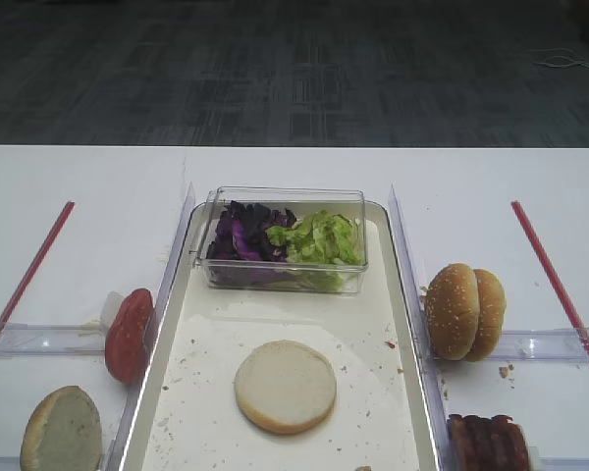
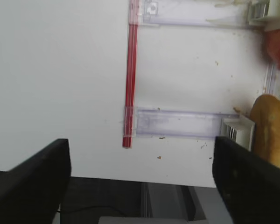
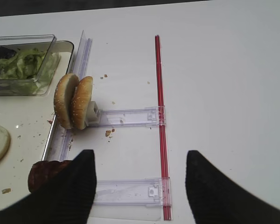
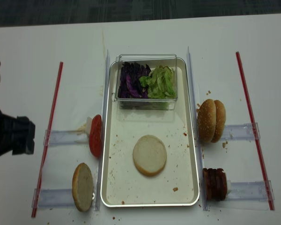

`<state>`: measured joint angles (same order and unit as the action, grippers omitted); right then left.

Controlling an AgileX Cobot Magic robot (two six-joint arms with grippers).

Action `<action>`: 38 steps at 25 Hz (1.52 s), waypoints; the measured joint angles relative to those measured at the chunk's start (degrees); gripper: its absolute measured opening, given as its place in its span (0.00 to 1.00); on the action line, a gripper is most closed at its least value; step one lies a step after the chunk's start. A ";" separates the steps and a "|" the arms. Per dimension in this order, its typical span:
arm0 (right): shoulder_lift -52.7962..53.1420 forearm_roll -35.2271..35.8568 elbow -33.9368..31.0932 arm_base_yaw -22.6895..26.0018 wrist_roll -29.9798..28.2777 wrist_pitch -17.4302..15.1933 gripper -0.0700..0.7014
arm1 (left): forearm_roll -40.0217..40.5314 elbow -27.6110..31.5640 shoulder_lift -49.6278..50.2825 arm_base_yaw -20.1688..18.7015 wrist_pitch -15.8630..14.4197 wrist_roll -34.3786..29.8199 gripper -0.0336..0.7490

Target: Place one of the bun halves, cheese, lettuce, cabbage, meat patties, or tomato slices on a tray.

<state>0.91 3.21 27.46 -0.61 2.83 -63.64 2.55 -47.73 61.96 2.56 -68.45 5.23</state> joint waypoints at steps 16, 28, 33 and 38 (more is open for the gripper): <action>0.00 0.00 0.00 0.00 0.00 0.00 0.69 | -1.47 12.66 -33.69 0.13 -3.01 0.00 0.79; 0.00 0.00 0.00 0.00 0.00 0.00 0.69 | -1.67 18.98 -51.69 0.13 -0.23 -0.13 0.79; 0.00 0.00 0.00 0.00 0.00 0.00 0.69 | -2.55 19.55 -54.18 0.13 0.78 -0.58 0.79; 0.00 0.00 0.00 0.00 0.00 0.00 0.69 | -2.85 19.55 -57.66 0.13 0.87 -1.49 0.77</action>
<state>0.91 3.21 27.46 -0.61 2.83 -63.64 -0.30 -28.18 4.31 2.69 -67.58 3.74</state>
